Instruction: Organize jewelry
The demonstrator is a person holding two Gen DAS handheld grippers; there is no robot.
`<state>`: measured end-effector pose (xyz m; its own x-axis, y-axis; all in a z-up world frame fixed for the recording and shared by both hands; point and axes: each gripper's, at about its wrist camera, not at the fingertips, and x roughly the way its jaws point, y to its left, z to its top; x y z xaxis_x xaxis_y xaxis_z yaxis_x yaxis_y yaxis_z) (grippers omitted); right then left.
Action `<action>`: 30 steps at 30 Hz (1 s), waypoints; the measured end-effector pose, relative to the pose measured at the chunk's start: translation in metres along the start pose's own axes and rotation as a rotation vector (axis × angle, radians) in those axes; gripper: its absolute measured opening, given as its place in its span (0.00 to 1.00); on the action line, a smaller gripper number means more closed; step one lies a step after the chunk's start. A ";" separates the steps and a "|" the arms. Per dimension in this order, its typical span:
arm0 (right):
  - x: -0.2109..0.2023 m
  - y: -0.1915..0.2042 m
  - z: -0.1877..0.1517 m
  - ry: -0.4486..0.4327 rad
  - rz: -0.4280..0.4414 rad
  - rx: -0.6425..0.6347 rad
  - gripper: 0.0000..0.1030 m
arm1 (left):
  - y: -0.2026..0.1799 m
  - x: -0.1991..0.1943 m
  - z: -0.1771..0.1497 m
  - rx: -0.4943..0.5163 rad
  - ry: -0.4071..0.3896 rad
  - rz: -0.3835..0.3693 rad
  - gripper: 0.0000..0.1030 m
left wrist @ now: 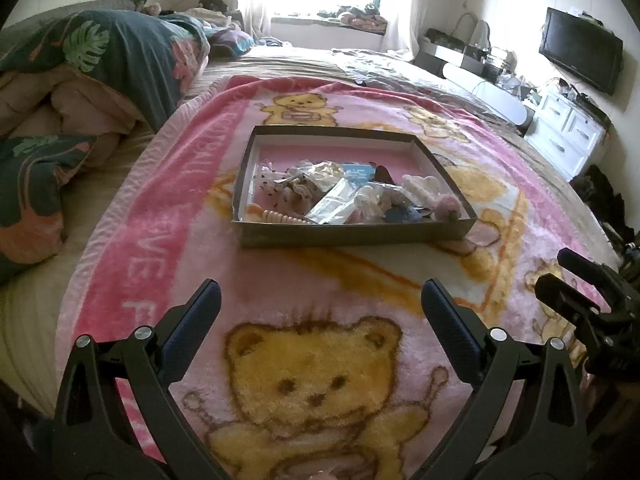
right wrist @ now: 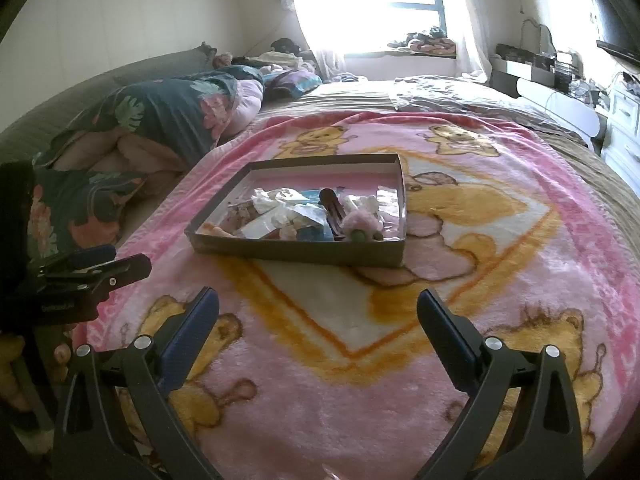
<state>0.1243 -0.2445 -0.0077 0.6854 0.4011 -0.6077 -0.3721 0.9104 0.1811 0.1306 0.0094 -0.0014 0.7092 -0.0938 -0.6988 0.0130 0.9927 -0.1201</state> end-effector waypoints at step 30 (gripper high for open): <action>0.000 -0.002 0.000 -0.001 0.002 -0.001 0.96 | -0.002 -0.002 -0.001 0.002 0.000 0.005 0.91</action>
<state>0.1243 -0.2463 -0.0081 0.6850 0.4033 -0.6067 -0.3746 0.9093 0.1815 0.1285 0.0072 -0.0005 0.7095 -0.0887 -0.6991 0.0108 0.9933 -0.1151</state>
